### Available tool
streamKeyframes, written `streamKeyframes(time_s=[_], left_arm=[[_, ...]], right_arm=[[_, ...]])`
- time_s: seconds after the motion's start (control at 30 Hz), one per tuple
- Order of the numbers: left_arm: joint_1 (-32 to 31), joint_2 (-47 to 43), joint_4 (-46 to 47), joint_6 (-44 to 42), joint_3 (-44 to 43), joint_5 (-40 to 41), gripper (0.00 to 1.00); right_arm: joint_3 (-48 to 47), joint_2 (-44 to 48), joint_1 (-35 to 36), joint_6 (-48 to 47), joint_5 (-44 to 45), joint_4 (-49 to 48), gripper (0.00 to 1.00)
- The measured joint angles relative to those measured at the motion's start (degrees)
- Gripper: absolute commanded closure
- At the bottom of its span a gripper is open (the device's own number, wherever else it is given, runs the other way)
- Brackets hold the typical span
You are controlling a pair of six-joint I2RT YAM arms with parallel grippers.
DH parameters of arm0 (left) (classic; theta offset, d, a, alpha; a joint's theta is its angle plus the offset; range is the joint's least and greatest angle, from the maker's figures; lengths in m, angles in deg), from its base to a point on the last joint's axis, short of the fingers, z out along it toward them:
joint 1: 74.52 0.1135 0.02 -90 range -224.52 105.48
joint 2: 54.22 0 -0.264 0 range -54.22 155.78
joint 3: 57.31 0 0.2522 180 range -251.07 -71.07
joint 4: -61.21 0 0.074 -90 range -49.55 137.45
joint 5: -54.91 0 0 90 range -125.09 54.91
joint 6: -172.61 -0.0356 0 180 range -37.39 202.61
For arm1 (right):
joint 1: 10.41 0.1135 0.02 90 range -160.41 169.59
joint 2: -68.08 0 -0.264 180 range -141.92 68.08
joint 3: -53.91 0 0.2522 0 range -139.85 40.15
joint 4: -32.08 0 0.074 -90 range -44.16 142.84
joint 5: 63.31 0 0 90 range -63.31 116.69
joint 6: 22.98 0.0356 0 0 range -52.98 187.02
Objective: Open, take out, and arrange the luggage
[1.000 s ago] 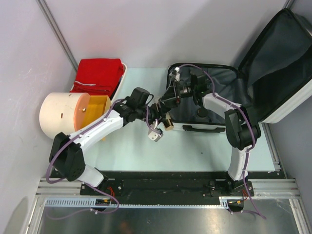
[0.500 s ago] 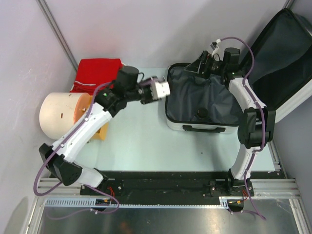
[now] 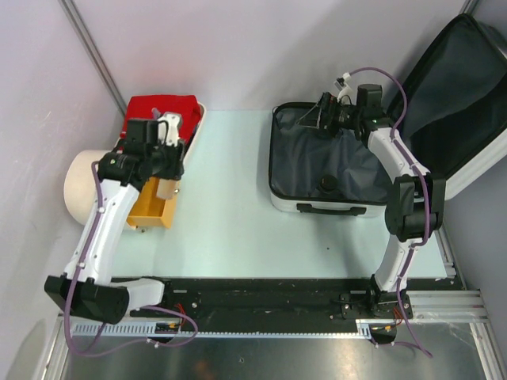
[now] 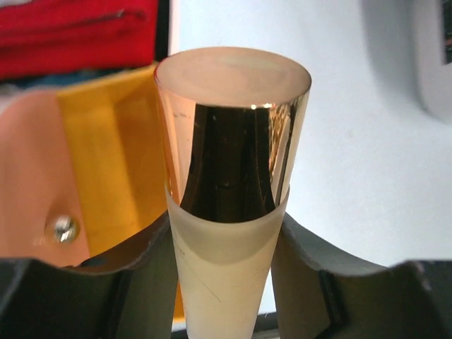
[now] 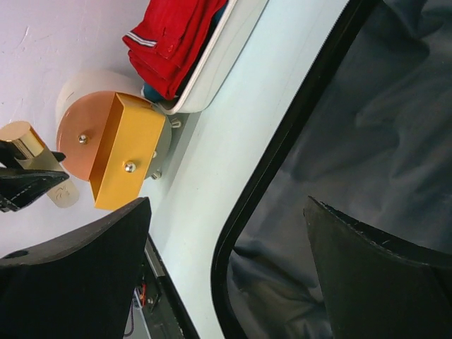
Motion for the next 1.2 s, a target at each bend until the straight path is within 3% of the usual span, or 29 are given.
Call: streamKeyframes(time_s=[0.27, 0.43, 0.63, 0.83, 0.87, 0.93, 1.03, 1.2], left_arm=[[8.33, -3.72, -5.44, 1.09, 5.2, 8.74, 1.0], [13.27, -0.02, -5.86, 0.46, 5.33, 10.38, 1.0], [14.12, 6.32, -7.15, 0.02, 5.33, 10.1, 0.92], [13.88, 8.26, -7.34, 0.13, 5.33, 9.66, 0.64], [13.86, 8.59, -7.26, 0.15, 5.33, 9.66, 0.5], [13.86, 9.46, -6.86, 0.17, 5.33, 9.68, 0.35], [13.75, 10.29, -5.84, 0.31, 5.33, 9.64, 0.2], [13.62, 10.27, -5.33, 0.15, 4.87, 10.27, 0.18]], right_arm=[[0.22, 0.0, 1.22, -0.79, -0.17, 0.7, 0.07], [0.9, 0.0, 2.4, -0.81, -0.35, 0.72, 0.07], [0.92, 0.0, 2.91, -1.09, -0.39, 0.72, 0.07], [0.92, 0.0, 2.89, -1.27, -0.37, 0.72, 0.07], [0.92, 0.0, 2.89, -1.31, -0.37, 0.72, 0.07], [0.92, 0.0, 2.91, -1.42, -0.37, 0.72, 0.06], [0.92, 0.0, 2.91, -1.6, -0.37, 0.74, 0.07], [0.92, 0.0, 2.91, -1.64, -0.39, 0.79, 0.07]])
